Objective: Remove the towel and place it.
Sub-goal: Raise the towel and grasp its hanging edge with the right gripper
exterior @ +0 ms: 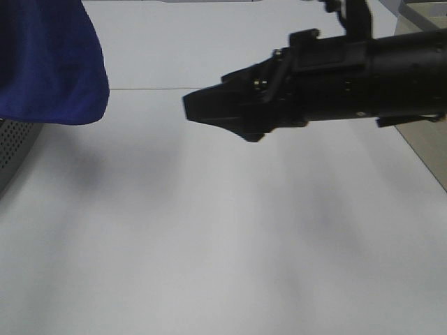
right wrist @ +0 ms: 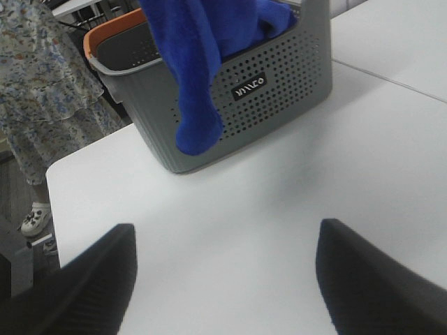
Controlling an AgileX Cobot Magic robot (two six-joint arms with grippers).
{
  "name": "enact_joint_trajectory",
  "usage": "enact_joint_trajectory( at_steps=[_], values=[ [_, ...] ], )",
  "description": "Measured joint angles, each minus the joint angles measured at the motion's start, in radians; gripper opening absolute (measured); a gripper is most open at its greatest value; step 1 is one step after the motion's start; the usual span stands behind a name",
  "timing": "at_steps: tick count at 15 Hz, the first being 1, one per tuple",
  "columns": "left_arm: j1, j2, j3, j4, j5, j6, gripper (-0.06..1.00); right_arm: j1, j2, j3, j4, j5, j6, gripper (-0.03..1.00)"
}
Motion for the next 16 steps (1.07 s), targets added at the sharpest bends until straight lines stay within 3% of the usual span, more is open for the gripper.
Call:
enact_joint_trajectory(
  at_steps=[3, 10, 14, 16],
  values=[
    [0.0, 0.009, 0.0, -0.002, 0.0, 0.0, 0.0, 0.081, 0.192, -0.175, 0.0, -0.026, -0.035, 0.71],
    [0.0, 0.009, 0.0, -0.002, 0.0, -0.001, 0.0, 0.12, 0.438, -0.406, 0.001, -0.031, -0.079, 0.71],
    [0.0, 0.01, 0.0, -0.002, -0.001, -0.001, 0.0, 0.12, 0.473, -0.451, 0.005, -0.022, -0.081, 0.7],
    [0.0, 0.01, 0.0, -0.002, -0.001, -0.001, 0.0, 0.12, 0.475, -0.451, 0.004, 0.029, -0.075, 0.66]
  ],
)
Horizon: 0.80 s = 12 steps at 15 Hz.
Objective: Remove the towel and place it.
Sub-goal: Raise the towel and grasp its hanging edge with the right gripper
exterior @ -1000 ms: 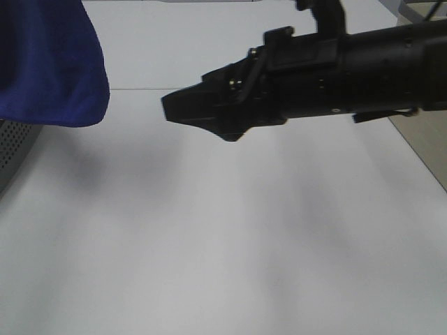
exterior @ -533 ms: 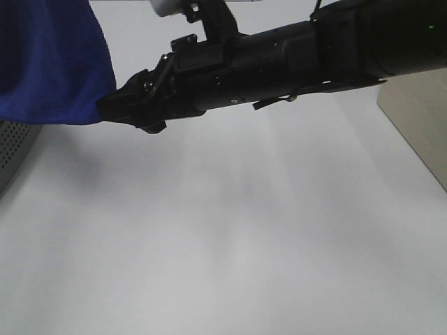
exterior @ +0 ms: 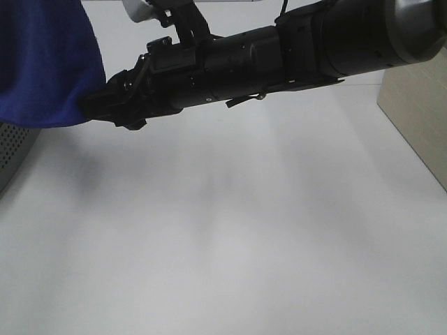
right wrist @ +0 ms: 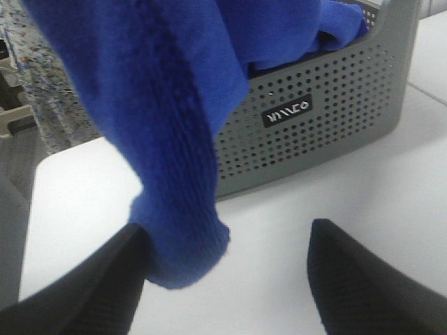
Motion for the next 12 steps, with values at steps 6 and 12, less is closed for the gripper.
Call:
enact_joint_trajectory(
  at_steps=[6, 12],
  values=[
    [0.0, 0.0, 0.0, 0.0, 0.0, 0.0, 0.0, 0.0, 0.0, 0.0, -0.002, 0.212, 0.102, 0.54],
    [0.0, 0.0, 0.0, 0.0, 0.0, 0.0, 0.0, 0.0, 0.0, 0.0, -0.031, 0.212, 0.142, 0.2]
  ],
)
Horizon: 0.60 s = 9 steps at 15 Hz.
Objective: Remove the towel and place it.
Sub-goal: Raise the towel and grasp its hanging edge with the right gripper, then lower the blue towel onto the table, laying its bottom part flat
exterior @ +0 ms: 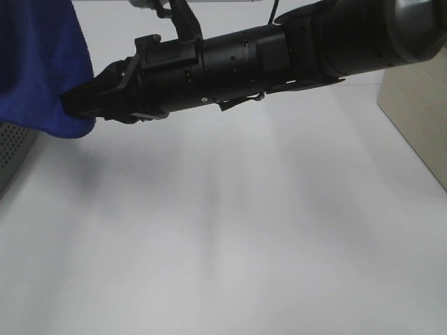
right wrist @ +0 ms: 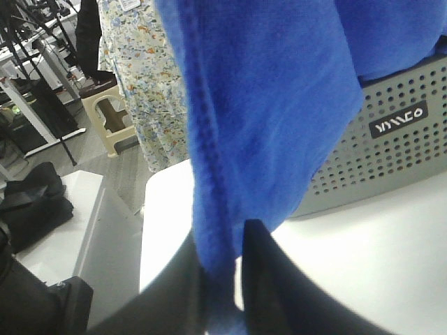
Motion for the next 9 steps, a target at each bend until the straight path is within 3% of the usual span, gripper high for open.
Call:
enact_joint_trajectory(
  at_steps=[2, 5, 7, 8, 9],
  values=[
    [0.0, 0.0, 0.0, 0.0, 0.0, 0.0, 0.0, 0.0, -0.004, -0.003, -0.077, -0.011, 0.152, 0.02],
    [0.0, 0.0, 0.0, -0.003, 0.002, 0.0, 0.0, 0.0, -0.076, -0.02, -0.315, -0.088, 0.403, 0.02],
    [0.0, 0.0, 0.0, -0.023, 0.001, -0.002, 0.0, -0.006, -0.125, -0.063, -0.523, -0.11, 0.638, 0.02],
    [0.0, 0.002, 0.0, -0.041, 0.0, -0.012, 0.0, -0.017, -0.146, -0.092, -0.644, -0.098, 0.792, 0.02],
    [0.0, 0.012, 0.0, -0.074, -0.003, -0.061, 0.0, -0.046, -0.166, -0.142, -0.809, -0.048, 1.016, 0.02]
  ],
)
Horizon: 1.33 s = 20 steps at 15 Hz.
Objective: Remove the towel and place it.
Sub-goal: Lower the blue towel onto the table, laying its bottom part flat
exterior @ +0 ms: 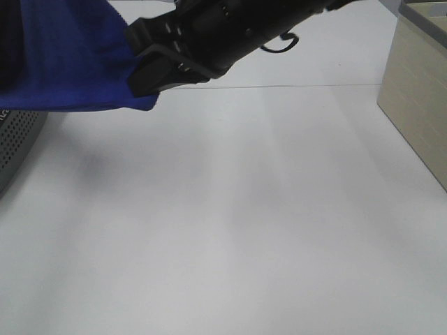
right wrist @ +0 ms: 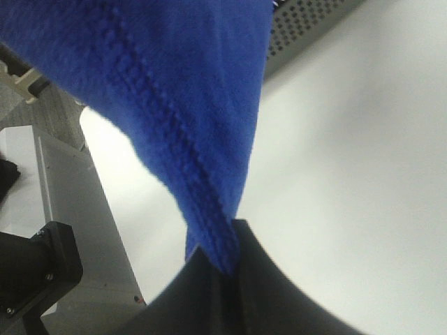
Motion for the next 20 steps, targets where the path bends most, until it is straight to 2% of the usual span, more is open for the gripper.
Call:
enact_joint_trajectory(
  at_steps=[1, 4, 7, 10, 13, 15, 19, 20],
  values=[
    [0.0, 0.014, -0.002, -0.006, 0.0, -0.046, 0.0, -0.023, -0.012, -0.038, -0.095, 0.058, 0.145, 0.02],
    [0.0, 0.082, -0.003, -0.006, -0.003, -0.213, 0.0, -0.095, -0.049, -0.18, -0.375, 0.254, 0.432, 0.02],
    [0.0, 0.121, -0.003, -0.067, -0.066, -0.331, 0.0, -0.118, -0.059, -0.36, -0.717, 0.402, 0.619, 0.02],
    [0.0, 0.121, -0.003, -0.173, -0.145, -0.359, 0.0, -0.118, -0.06, -0.545, -0.963, 0.463, 0.745, 0.02],
    [0.0, 0.121, -0.003, -0.203, -0.148, -0.362, 0.0, -0.118, -0.063, -0.679, -1.066, 0.488, 0.774, 0.02],
    [0.0, 0.121, -0.003, -0.203, -0.119, -0.36, 0.0, -0.118, -0.072, -0.703, -1.111, 0.496, 0.774, 0.02],
    [0.0, 0.107, -0.004, -0.198, -0.01, -0.311, 0.0, -0.118, -0.095, -0.703, -1.102, 0.502, 0.775, 0.02],
    [0.0, 0.069, -0.004, -0.147, -0.005, -0.309, 0.0, -0.118, -0.117, -0.703, -1.062, 0.502, 0.774, 0.02]
  ],
)
